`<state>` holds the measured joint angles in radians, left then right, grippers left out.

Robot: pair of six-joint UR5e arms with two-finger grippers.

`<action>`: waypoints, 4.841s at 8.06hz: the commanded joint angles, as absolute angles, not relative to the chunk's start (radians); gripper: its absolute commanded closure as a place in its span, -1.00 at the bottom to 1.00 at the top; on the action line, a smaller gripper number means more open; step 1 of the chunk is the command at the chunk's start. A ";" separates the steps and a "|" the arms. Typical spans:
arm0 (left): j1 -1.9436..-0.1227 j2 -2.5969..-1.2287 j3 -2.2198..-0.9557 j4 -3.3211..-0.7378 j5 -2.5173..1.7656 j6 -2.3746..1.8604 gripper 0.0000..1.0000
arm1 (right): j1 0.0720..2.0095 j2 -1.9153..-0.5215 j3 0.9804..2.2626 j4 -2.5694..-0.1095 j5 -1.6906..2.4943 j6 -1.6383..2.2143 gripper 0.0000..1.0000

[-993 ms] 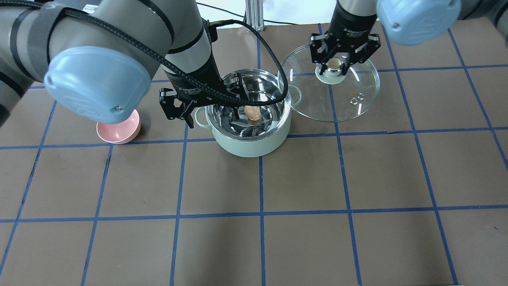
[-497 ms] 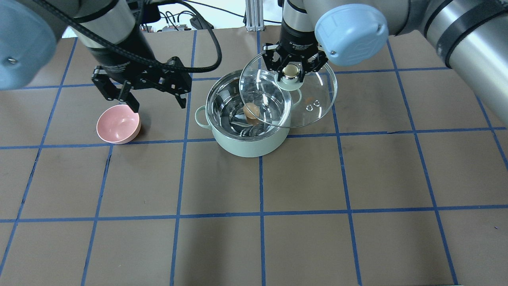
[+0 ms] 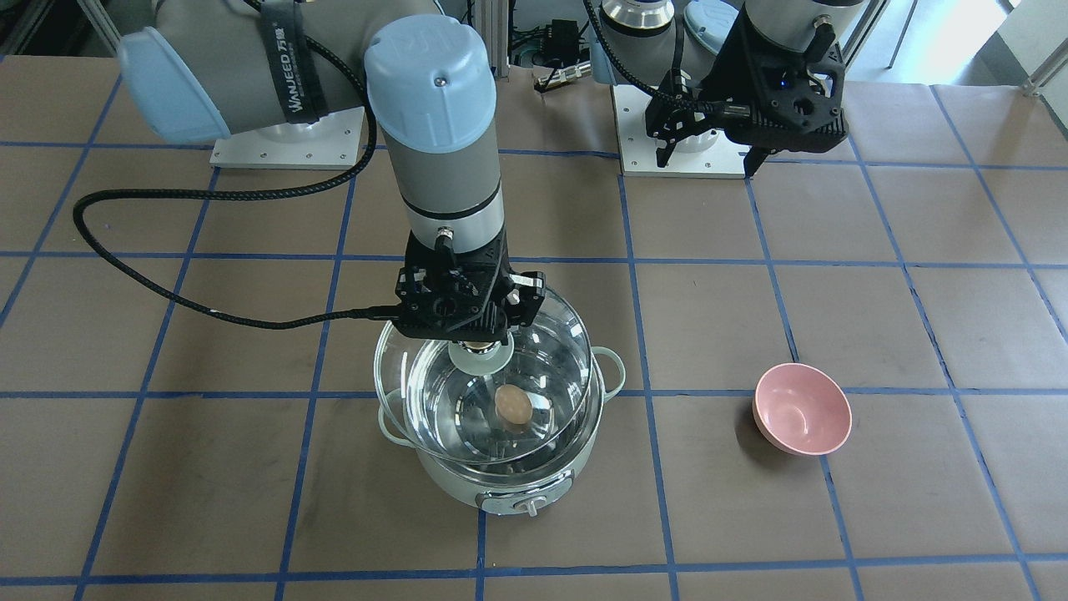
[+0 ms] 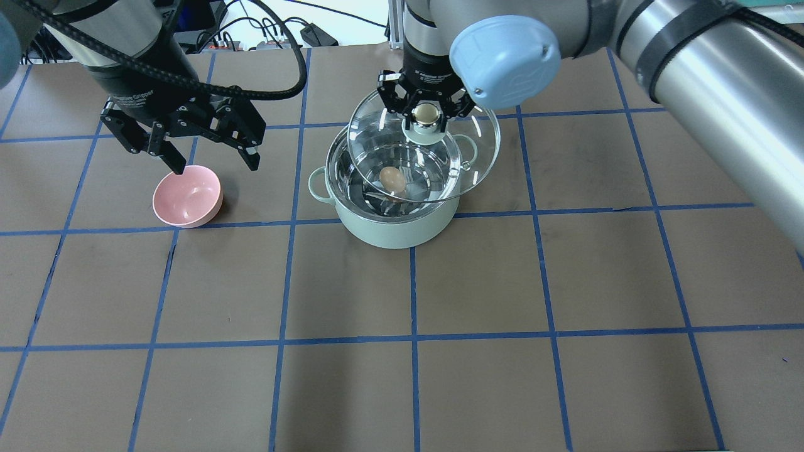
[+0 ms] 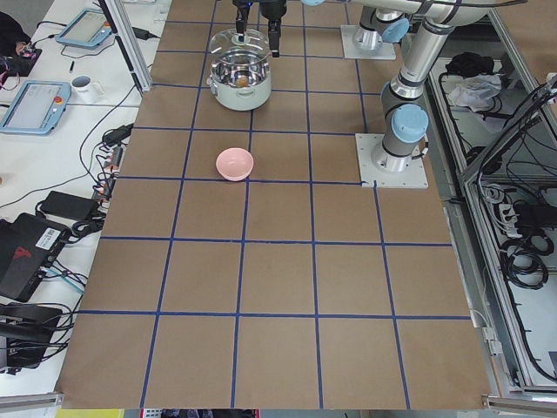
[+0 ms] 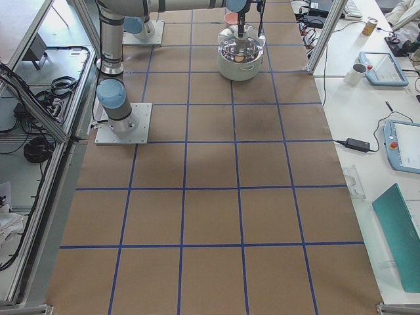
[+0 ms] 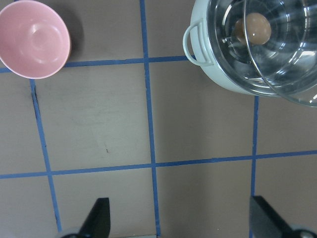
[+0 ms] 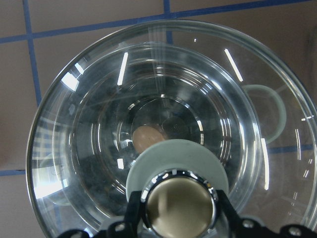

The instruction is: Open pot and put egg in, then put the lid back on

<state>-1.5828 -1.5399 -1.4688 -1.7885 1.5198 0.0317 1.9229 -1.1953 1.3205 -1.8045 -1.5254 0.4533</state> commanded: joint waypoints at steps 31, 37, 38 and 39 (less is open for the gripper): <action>-1.557 -1.537 -1.459 -1.710 1.592 0.038 -1.00 | 1.950 -1.152 1.338 -1.833 -1.523 0.416 -1.00; -1.557 -1.539 -1.460 -1.710 1.595 0.038 -1.00 | 1.654 -1.388 1.356 -1.591 -1.563 0.137 -1.00; -1.557 -1.537 -1.460 -1.710 1.595 0.040 -1.00 | 1.605 -1.423 1.379 -1.588 -1.610 0.082 -1.00; -1.559 -1.539 -1.460 -1.703 1.594 0.040 -1.00 | 1.576 -1.445 1.403 -1.588 -1.624 -0.002 -1.00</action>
<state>-1.5571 -1.5380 -1.4603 -1.7098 1.5953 0.0390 1.6520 -1.3887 1.3653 -1.5993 -1.5801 0.1299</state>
